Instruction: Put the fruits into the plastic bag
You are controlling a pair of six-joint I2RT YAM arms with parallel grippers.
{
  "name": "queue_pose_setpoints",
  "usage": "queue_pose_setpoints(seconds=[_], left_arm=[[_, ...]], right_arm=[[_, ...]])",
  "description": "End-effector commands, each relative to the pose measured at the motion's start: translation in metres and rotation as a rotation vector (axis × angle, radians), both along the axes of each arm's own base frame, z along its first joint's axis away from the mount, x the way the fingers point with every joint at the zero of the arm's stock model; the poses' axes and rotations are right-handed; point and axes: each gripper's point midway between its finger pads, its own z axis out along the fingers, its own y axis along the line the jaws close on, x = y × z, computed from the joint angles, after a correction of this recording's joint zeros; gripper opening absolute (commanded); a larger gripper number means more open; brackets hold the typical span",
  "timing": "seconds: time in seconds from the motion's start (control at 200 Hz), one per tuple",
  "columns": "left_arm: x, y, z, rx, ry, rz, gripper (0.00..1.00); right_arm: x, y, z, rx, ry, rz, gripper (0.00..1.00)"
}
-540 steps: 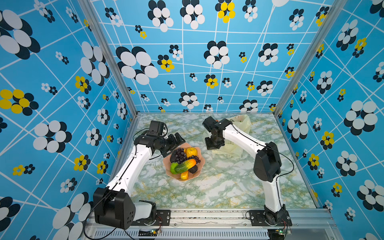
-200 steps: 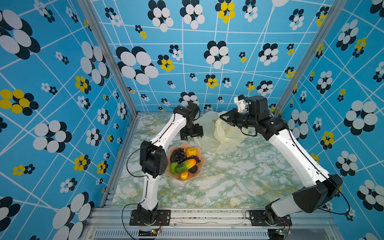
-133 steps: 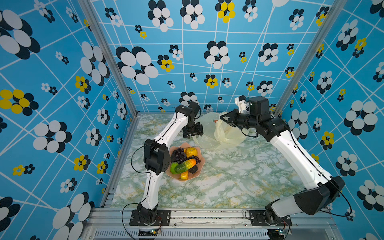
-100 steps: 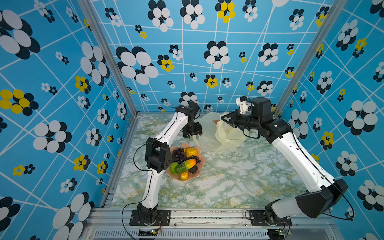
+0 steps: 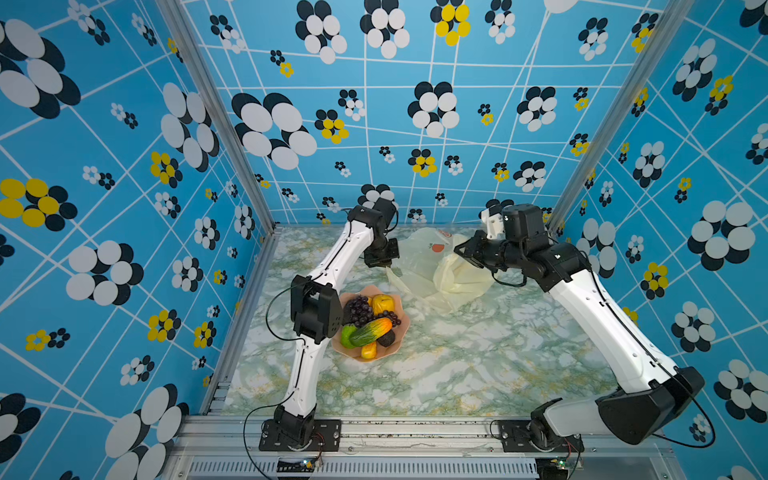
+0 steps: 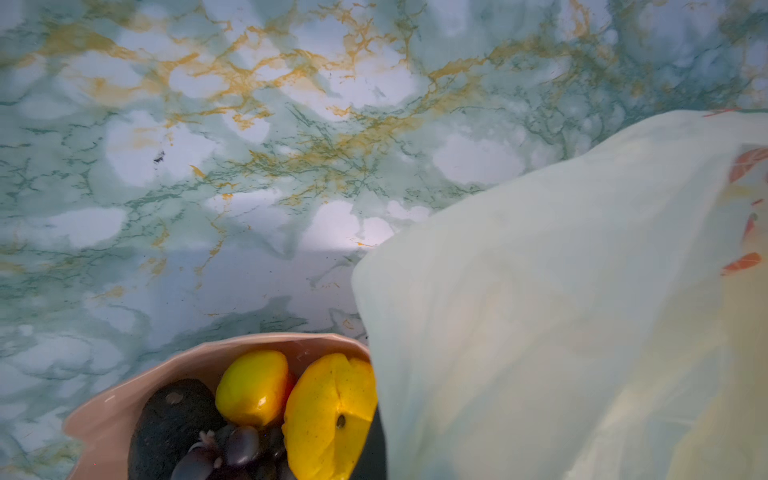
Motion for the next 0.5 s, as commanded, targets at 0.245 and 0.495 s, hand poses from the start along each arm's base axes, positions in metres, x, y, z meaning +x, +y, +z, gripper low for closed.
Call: queue_pose_setpoints(seconds=[0.245,0.495], left_arm=[[0.033,-0.021,0.280,-0.512,-0.715,0.004,0.00],[-0.070,-0.033,0.415,-0.452,-1.279,-0.267,0.06]], right_arm=[[0.048,-0.038,0.243,-0.136,-0.716,-0.039,0.00],[-0.020,-0.039,0.292,-0.191,-0.940,0.031,0.00]])
